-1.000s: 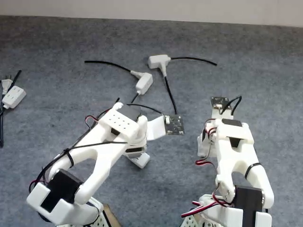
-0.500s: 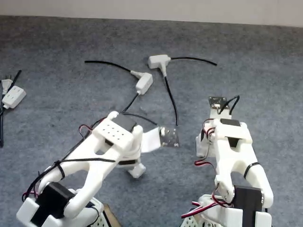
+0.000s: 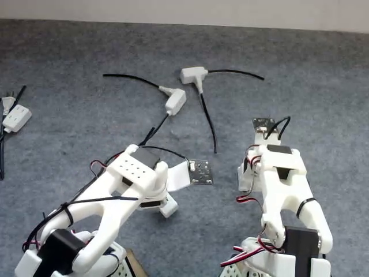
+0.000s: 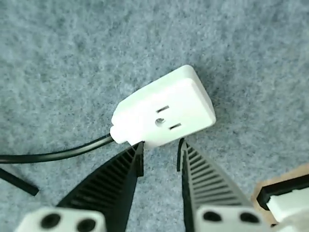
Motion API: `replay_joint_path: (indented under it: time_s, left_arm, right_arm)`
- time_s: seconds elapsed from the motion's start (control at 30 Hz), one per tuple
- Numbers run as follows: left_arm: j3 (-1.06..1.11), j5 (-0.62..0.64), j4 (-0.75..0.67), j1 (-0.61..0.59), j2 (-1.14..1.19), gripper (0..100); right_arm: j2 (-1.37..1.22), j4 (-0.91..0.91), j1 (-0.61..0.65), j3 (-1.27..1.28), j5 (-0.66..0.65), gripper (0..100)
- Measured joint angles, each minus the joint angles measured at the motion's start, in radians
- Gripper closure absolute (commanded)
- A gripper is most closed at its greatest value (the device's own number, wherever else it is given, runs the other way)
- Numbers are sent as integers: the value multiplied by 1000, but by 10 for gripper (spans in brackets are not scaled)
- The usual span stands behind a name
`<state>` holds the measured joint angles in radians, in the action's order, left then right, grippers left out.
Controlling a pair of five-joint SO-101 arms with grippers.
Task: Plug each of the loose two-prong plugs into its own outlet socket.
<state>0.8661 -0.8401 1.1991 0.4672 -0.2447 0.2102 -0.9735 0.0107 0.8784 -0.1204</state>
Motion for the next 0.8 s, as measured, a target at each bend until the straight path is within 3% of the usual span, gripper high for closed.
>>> replay_joint_path:
  time_s: [0.17, 0.5, 0.8]
  left_arm:
    - [64, -2, -104, -41, 51, 852]
    - [35, -9, -112, -114, 98, 853]
    - [-353, 9, 141, -144, 109, 856]
  right_arm:
    - [0, 0, 0, 0, 0, 409]
    - [0, -2, 3, 2, 0, 409]
    - [0, -2, 3, 2, 0, 409]
